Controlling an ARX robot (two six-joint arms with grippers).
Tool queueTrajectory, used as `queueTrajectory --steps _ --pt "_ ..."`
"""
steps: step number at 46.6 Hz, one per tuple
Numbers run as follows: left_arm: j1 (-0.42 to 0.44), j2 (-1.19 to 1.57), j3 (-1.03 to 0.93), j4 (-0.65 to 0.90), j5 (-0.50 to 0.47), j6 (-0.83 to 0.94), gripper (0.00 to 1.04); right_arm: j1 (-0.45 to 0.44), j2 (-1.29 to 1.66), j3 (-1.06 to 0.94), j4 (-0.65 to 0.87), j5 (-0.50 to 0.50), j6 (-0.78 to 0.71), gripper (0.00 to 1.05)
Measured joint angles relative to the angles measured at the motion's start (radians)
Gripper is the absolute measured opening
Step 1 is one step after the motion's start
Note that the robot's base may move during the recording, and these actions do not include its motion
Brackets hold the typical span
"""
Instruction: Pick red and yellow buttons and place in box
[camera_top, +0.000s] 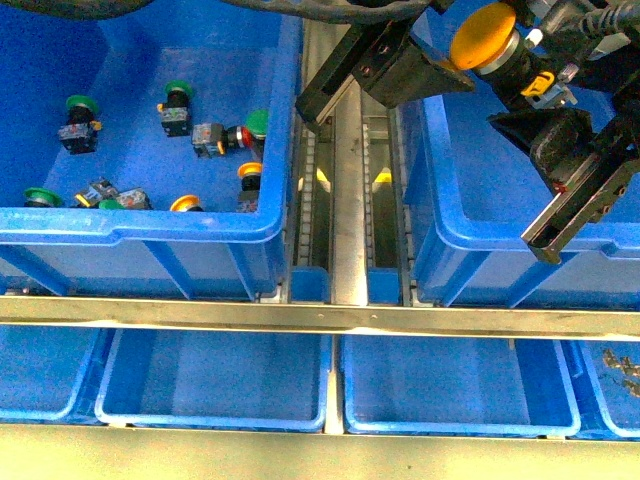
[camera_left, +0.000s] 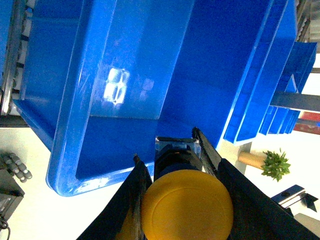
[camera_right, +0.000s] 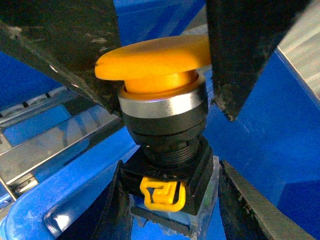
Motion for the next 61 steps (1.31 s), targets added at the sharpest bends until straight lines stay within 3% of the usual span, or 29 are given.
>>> queueTrajectory --steps 3,13,17,40,61 --pt "-0.003 0.000 0.000 0.002 -0.013 0.013 0.42 -0.002 0.000 0.000 0.000 -0.005 0.000 0.39" --pt "0.019 -0.006 -0.002 0.006 -0.072 0.081 0.86 -0.026 -0.002 -0.020 -0.008 -0.004 0.000 0.38" --pt "0.040 -0.013 -0.017 0.008 -0.101 0.085 0.99 -0.034 -0.006 -0.032 -0.010 -0.008 0.000 0.38" --pt "0.113 -0.119 -0.123 -0.007 -0.121 0.132 0.97 -0.064 -0.008 -0.043 -0.023 -0.012 -0.021 0.38" --pt "0.222 -0.354 -0.356 -0.053 -0.198 0.348 0.97 -0.178 -0.028 -0.066 -0.068 -0.046 -0.060 0.37"
